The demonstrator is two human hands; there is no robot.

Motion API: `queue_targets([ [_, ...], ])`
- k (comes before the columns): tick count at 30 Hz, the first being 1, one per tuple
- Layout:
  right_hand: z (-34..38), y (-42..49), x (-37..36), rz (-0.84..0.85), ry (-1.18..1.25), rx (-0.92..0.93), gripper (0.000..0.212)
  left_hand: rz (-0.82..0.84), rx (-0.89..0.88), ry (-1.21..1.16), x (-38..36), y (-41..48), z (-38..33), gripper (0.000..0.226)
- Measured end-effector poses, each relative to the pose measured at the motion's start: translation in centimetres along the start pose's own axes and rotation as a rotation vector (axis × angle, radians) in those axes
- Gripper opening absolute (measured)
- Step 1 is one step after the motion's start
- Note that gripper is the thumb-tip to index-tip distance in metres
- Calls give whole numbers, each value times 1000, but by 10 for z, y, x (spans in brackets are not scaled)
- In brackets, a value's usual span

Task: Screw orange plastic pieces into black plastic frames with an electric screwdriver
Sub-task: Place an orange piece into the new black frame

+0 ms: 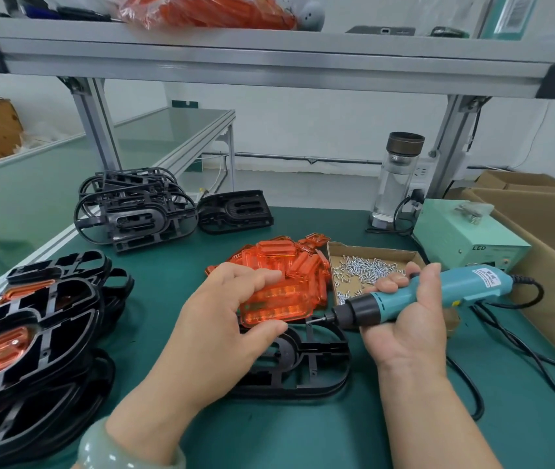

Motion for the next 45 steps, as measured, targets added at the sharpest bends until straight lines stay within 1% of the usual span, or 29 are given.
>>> queue_targets([
  [2,0,0,0,5,-1,5,22,43,19,53,2,1,11,53],
  [4,0,1,1,5,-12,9,23,90,35,135,2,1,23,42],
  [7,0,1,2,2,-36,15,22,206,74,244,-6,-3,40,23],
  [10,-1,0,2,9,-44,16,22,289,99,284,-18,-9,51,18],
  [16,-2,1,2,23,-49,18,22,288,137,278,-29,-10,57,18],
  [22,-3,2,3,8,-55,16,21,298,121,329,-31,-13,59,15],
  [28,-3,2,2,13,-43,10,21,320,50,467,-33,-17,57,23],
  [33,-3,1,2,11,-37,5,22,425,9,513,-41,-23,58,45],
  [40,-2,1,2,2,-28,7,22,426,-11,527,-45,-32,53,49],
  [45,0,0,1,11,-35,17,22,430,-5,499,-54,-44,42,45],
])
Point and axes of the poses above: each hand's wrist, its own y-axis towards the middle knuckle, its own x-axis out of the back of the hand, z = x × y, the point moved 8 cm from there along y, towards the middle knuckle, and after that the axes turned 4 degrees about x, right-handed, at the moved point
